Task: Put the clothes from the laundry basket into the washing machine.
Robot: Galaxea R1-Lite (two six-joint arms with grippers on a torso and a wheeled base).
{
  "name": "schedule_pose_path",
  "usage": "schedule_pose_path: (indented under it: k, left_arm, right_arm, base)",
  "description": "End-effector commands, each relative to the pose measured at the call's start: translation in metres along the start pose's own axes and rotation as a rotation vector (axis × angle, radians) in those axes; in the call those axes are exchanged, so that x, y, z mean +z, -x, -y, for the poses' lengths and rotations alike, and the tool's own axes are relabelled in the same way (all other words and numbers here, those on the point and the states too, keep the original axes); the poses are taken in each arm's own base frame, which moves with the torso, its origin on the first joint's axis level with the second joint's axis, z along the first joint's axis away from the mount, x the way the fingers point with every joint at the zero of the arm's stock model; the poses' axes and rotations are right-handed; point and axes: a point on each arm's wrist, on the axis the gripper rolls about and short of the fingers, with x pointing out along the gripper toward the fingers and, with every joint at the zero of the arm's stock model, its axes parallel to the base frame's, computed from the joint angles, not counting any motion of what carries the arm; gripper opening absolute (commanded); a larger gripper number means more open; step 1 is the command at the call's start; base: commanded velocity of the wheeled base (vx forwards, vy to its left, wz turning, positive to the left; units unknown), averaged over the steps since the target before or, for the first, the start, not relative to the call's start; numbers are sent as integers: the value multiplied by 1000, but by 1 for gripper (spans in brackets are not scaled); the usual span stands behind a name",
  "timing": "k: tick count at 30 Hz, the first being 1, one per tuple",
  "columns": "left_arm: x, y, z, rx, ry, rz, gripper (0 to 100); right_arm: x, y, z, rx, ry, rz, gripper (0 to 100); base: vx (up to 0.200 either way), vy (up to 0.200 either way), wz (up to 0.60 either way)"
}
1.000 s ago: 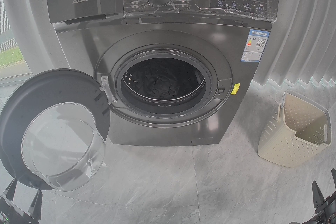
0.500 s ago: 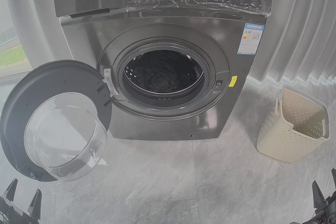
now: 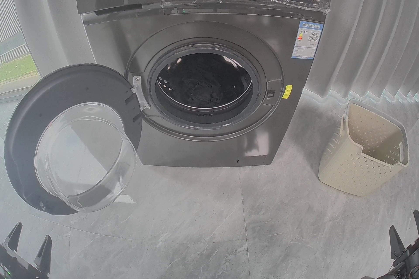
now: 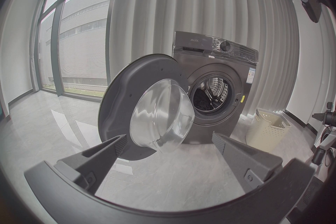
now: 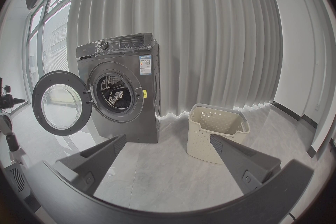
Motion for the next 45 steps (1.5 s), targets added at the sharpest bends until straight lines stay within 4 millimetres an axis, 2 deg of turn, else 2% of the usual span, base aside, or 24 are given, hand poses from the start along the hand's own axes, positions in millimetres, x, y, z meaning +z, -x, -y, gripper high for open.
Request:
schedule_pose_path:
  k: [1, 45]
  left_arm:
    - [-5, -2, 0, 3, 0, -22, 100]
    - [-5, -1, 0, 3, -1, -19, 100]
  right_arm:
    - [-5, -2, 0, 0, 1, -23, 100]
    - [-5, -2, 0, 0, 1, -23, 100]
  base:
    - [0, 0, 0]
    - [0, 0, 0]
